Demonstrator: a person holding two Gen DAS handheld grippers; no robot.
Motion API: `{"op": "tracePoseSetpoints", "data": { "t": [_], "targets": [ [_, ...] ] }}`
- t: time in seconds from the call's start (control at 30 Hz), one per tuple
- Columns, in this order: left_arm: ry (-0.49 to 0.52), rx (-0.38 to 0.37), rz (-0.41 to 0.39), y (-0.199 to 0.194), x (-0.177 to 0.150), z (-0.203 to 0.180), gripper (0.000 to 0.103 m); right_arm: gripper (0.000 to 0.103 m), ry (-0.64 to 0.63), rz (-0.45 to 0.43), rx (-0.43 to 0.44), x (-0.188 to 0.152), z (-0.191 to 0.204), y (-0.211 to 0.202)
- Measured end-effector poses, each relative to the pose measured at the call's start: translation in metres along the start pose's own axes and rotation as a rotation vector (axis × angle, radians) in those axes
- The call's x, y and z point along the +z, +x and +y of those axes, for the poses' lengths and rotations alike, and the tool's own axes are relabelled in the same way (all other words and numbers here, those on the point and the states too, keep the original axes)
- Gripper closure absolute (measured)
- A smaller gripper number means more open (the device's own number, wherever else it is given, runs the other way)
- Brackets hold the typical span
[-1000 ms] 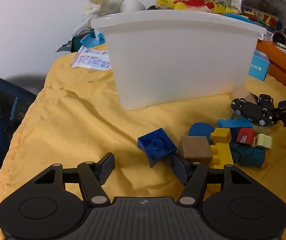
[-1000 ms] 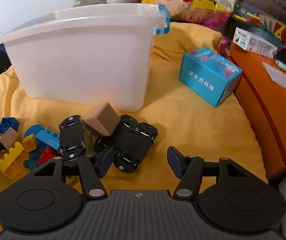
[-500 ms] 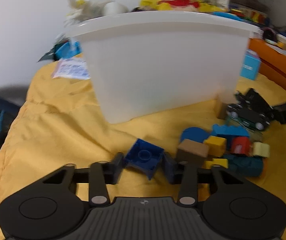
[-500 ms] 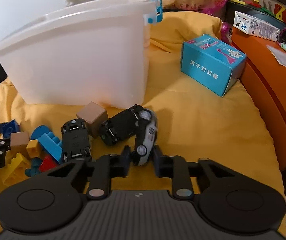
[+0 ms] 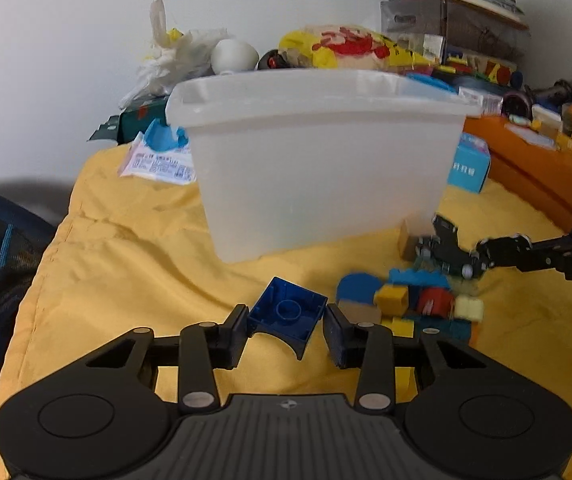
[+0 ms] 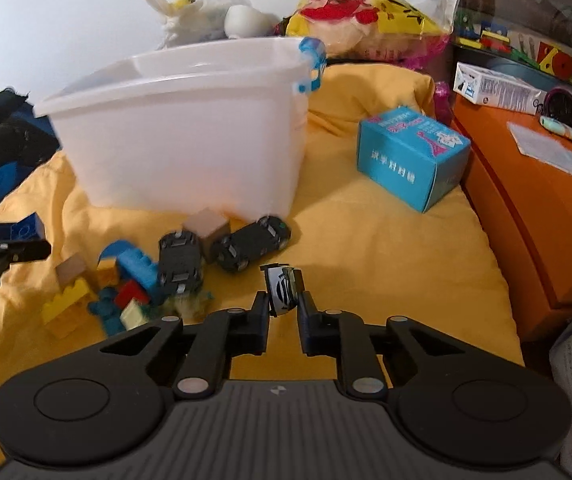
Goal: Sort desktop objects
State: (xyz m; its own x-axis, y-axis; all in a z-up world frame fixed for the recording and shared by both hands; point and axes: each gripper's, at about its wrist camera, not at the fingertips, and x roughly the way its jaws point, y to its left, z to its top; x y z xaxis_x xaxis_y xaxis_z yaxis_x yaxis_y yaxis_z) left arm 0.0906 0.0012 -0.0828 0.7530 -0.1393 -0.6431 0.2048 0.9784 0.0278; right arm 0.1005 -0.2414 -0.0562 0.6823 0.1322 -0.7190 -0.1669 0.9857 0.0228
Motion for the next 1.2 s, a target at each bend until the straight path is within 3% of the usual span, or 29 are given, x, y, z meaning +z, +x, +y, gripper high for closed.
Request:
{"op": "tracePoseSetpoints", "data": {
  "t": [0.07, 0.1, 0.17, 0.33, 0.4, 0.53, 0.8, 1.0, 1.2],
  "targets": [
    [-0.008, 0.006, 0.019, 0.000, -0.007, 0.000, 0.059, 0.082, -0.026, 0.016, -0.032, -0.006, 0.003, 0.005],
    [-0.017, 0.006, 0.030, 0.001, -0.011, 0.000, 0.059, 0.058, -0.019, 0.034, -0.041, -0.008, 0.002, 0.009],
    [-0.033, 0.007, 0.037, -0.001, -0.016, 0.001, 0.059, 0.032, 0.010, 0.035, -0.051, -0.009, -0.001, 0.013],
    [-0.039, 0.013, 0.050, -0.005, -0.023, 0.002, 0.059, 0.036, 0.023, 0.022, -0.057, -0.002, -0.005, 0.025],
    [-0.044, 0.014, 0.052, -0.005, -0.023, 0.002, 0.059, 0.069, 0.047, 0.044, -0.029, 0.000, -0.010, 0.032],
    [-0.057, 0.012, 0.048, -0.005, -0.020, 0.001, 0.059, 0.070, 0.036, 0.035, -0.015, 0.000, -0.010, 0.029],
    [-0.128, 0.011, -0.034, -0.042, 0.012, 0.007, 0.059, 0.070, 0.015, -0.116, 0.045, 0.014, -0.004, -0.034],
    [-0.123, 0.022, -0.070, -0.053, 0.068, 0.017, 0.059, 0.070, -0.011, -0.229, 0.100, 0.071, 0.007, -0.062],
    [-0.135, 0.025, -0.095, -0.034, 0.133, 0.029, 0.059, 0.070, 0.032, -0.178, 0.160, 0.145, 0.014, -0.039]
  ]
}}
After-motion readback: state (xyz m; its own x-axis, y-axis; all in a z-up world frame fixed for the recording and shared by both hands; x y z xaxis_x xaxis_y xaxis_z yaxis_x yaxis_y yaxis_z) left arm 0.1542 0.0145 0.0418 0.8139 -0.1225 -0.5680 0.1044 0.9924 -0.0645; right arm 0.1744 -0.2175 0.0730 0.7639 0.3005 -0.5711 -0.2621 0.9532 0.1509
